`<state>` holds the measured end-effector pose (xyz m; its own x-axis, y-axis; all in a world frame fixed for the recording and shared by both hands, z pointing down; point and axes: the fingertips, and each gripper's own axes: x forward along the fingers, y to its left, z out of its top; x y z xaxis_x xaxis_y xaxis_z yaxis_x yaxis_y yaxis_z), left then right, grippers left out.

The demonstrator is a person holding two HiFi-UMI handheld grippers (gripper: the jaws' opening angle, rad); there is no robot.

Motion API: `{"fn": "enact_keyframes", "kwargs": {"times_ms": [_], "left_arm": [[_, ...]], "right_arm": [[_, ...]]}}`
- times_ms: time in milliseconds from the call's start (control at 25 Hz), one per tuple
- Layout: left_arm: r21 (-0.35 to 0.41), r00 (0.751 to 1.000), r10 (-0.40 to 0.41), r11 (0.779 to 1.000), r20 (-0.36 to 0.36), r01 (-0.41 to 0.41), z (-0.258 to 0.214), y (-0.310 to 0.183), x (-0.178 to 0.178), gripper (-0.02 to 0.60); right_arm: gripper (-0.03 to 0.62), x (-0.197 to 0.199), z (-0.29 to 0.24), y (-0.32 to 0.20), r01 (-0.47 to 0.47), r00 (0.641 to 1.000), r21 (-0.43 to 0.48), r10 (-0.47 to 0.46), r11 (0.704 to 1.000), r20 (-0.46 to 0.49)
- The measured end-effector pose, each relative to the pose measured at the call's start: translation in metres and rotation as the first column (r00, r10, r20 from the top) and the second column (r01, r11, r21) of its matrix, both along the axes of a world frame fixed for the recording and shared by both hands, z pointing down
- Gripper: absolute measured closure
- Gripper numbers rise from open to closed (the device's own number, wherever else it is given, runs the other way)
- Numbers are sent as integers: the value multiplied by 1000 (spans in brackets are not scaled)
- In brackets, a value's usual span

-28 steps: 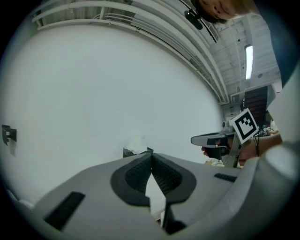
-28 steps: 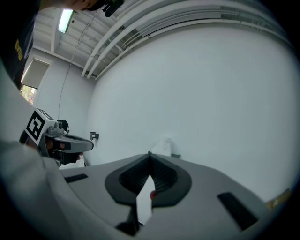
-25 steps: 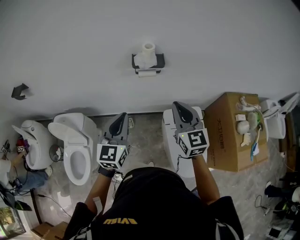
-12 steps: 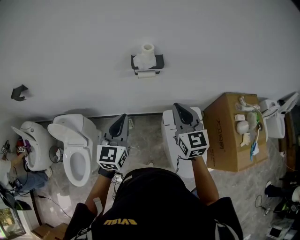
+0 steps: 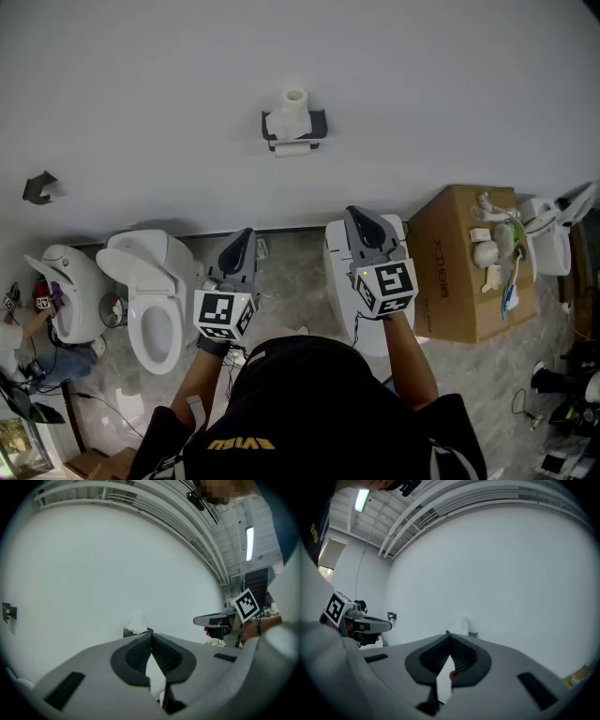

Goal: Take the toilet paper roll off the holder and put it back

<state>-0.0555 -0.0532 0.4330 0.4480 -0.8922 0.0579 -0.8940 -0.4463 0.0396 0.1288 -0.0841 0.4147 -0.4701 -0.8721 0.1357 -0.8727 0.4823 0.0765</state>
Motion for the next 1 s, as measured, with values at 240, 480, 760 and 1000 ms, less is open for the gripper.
{"fn": "enact_keyframes", "kwargs": {"times_ms": [240,480,760,1000], "left_arm": [[-2,1000,1,1000,-1,-1,2,0,1,571],[3,1000,-2,1000,-5,2,-1,0,1,571],[5,1000,7,1000,-3,-7,-1,2,3,571],[6,1000,5,1000,-2,-5,-1,2,3,571]], "right_arm": [[603,1,2,0,1,1000,-3,-1,1000,-2],[603,0,1,1,1,1000,-2,-1,1000,-1],[603,2,-1,4,-4,1000,1,4,1000,-5],[603,1,1,5,0,1000,-2,0,1000,-12]]}}
